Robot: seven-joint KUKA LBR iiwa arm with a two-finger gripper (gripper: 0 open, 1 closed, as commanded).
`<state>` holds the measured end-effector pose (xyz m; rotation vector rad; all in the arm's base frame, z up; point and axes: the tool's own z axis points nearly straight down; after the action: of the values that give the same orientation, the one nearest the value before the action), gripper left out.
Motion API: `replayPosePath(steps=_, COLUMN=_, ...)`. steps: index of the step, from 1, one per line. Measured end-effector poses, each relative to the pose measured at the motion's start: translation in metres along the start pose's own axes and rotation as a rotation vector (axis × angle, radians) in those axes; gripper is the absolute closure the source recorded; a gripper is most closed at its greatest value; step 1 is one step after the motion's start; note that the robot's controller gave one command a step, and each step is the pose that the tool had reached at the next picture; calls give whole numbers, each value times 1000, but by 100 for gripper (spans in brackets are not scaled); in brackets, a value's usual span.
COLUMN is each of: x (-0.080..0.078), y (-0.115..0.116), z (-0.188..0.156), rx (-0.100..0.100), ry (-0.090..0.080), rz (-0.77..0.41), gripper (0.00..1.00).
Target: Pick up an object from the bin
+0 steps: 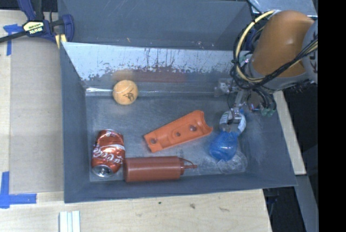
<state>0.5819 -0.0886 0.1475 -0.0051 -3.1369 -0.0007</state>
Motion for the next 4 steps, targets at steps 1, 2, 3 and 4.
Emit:
replayPosePath(steps=1, x=-2, y=0, z=-5, rx=1, ry=-9, rz=-3, gripper=0)
replayPosePath(steps=2, x=2, y=93, z=56, rx=1, ry=-5, rz=-245, gripper=0)
replayPosePath(steps=3, x=16, y=110, z=13, rx=4, ry=-15, rz=-431, gripper=0)
replayPosePath(steps=4, x=6, y=101, z=48, rx=0, ry=-4, rz=-314, gripper=0)
